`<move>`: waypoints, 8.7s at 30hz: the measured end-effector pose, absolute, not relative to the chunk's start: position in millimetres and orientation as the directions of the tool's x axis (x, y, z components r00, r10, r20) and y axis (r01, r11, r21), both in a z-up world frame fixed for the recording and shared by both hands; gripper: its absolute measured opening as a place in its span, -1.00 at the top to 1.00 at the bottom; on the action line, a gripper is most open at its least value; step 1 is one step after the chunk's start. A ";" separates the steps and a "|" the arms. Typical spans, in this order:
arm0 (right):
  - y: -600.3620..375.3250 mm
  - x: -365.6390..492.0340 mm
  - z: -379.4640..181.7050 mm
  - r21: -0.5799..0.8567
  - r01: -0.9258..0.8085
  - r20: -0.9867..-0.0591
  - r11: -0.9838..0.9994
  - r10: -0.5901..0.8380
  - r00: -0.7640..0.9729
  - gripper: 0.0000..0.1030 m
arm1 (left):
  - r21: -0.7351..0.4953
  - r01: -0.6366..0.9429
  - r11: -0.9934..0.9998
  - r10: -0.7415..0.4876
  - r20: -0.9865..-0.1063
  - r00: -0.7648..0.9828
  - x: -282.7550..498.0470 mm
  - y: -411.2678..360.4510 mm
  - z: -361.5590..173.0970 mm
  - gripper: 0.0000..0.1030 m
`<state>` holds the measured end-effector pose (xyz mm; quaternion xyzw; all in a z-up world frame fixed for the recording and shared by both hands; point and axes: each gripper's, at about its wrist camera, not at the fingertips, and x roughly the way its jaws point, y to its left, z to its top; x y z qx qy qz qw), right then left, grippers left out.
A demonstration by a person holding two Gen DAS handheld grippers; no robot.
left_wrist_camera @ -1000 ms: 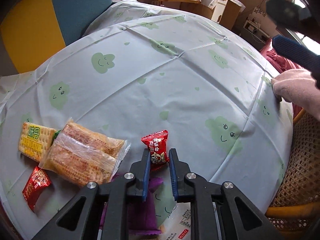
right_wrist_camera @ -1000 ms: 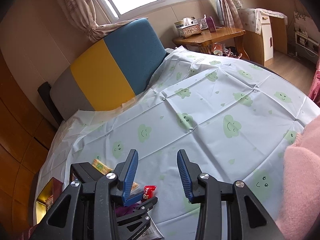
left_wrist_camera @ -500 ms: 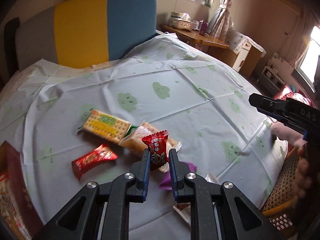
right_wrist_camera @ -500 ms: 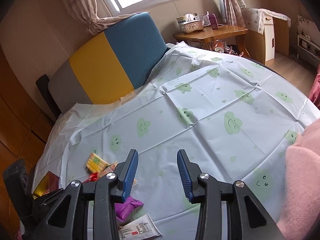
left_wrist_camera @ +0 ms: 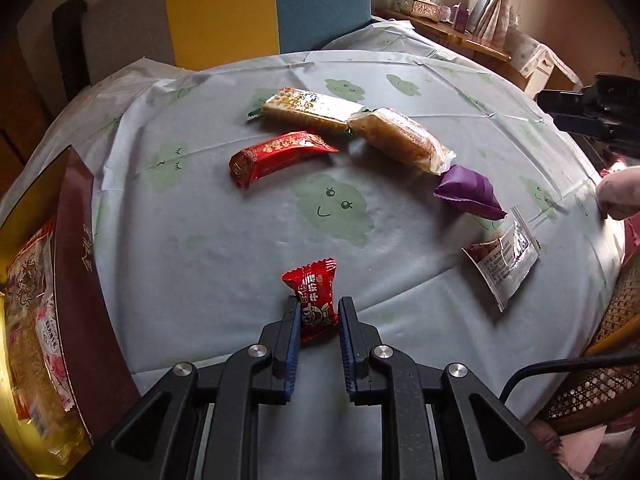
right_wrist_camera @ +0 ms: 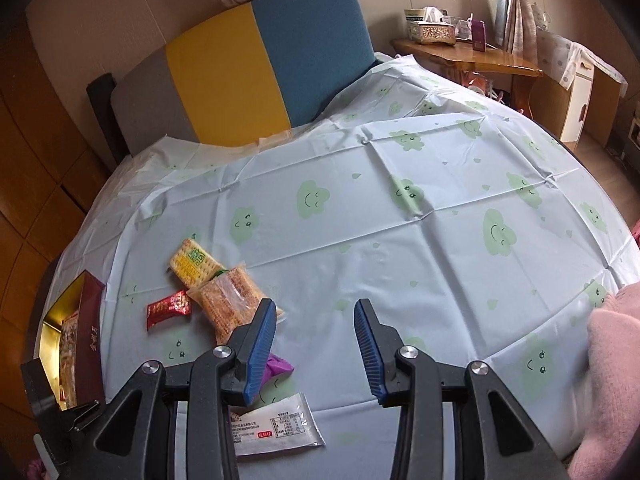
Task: Organize snacks
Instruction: 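Grasp the white red-labelled packet with the right tool while the left tool holds the red candy, then carry the red candy into the gold box and open the left tool, then carry the white packet into the gold box and open the right tool, then withdraw both tools from the box back over the remaining snacks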
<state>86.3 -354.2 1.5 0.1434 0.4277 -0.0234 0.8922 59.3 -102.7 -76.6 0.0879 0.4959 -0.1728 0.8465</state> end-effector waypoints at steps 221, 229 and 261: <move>8.0 143.8 22.3 0.258 -0.604 -0.750 0.754 0.550 0.367 0.32 | -0.057 -0.390 0.919 0.186 -0.810 0.556 4.8 169.4 -38.8 0.28; 58.9 174.8 -20.8 0.294 -0.566 -0.796 0.770 0.525 0.301 0.21 | -0.062 -0.406 0.912 0.191 -0.810 0.554 3.2 176.5 -41.2 0.28; -62.2 88.7 -0.9 0.101 -0.556 -0.770 0.825 0.419 0.481 0.17 | -0.017 -0.328 0.945 0.191 -0.785 0.589 1.9 140.4 -25.9 0.28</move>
